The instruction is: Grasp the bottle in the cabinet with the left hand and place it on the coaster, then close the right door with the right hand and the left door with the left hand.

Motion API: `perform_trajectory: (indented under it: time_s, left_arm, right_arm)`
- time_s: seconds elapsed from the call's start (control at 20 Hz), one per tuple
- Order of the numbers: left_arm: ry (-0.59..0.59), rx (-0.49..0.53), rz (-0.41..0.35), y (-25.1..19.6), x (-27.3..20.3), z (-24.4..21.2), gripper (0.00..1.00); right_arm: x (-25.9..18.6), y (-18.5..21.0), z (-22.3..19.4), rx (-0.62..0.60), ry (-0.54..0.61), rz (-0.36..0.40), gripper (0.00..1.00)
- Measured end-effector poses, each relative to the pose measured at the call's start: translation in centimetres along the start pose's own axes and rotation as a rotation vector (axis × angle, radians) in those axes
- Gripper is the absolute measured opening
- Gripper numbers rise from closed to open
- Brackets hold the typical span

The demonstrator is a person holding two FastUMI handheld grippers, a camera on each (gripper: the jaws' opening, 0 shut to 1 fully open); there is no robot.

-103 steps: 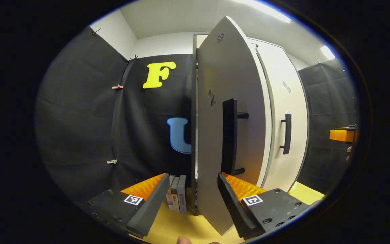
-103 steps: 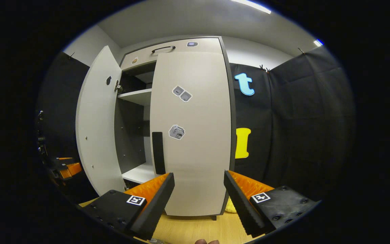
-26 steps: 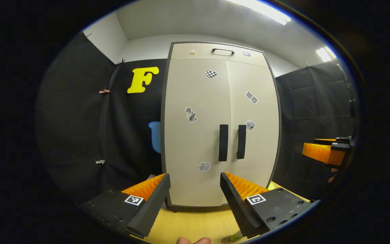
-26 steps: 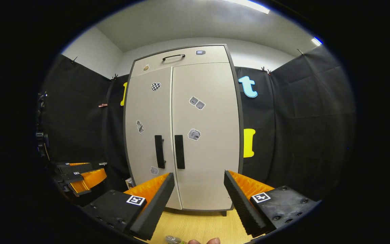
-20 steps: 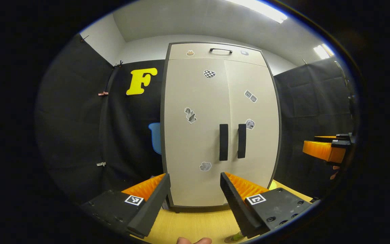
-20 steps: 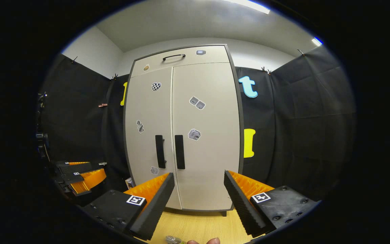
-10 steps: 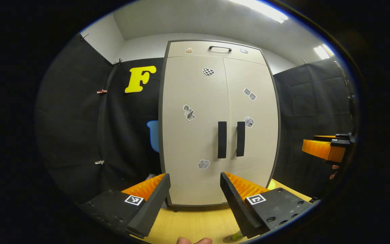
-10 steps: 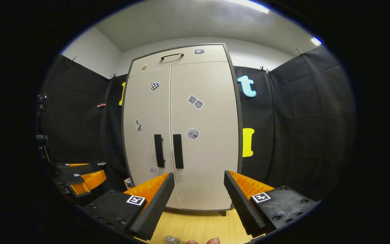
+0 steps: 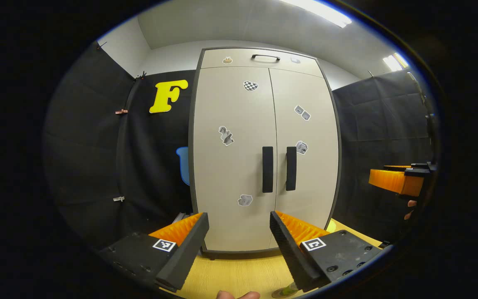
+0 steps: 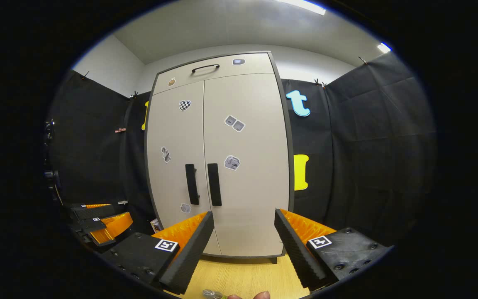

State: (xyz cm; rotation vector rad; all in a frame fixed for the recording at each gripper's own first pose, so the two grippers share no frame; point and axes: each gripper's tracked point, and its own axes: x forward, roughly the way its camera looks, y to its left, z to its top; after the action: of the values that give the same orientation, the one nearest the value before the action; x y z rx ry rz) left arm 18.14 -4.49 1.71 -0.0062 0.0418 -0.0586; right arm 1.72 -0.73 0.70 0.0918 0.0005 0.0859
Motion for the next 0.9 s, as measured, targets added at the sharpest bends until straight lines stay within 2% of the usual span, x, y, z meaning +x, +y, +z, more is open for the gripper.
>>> perform_trajectory:
  time_s: [0.2,0.4,0.65,0.9]
  left_arm:
    - [0.007,0.016,0.004,-1.3,1.0,-0.4,0.94]
    - [-0.025,0.041,-0.012,-3.6,2.1,0.0,0.95]
    - [-0.037,0.019,-0.031,-6.7,3.3,-0.3,0.94]
    - [-0.050,0.003,0.000,-7.7,4.1,-0.6,0.94]
  right_arm:
    - [0.5,-1.4,-0.6,0.039,-0.010,-0.005,0.98]
    - [2.0,-2.3,-2.1,0.032,0.023,0.029,0.98]
    - [3.2,-3.5,-3.6,0.046,0.043,0.052,0.98]
    - [4.0,-3.8,-4.8,0.055,0.055,0.092,0.98]
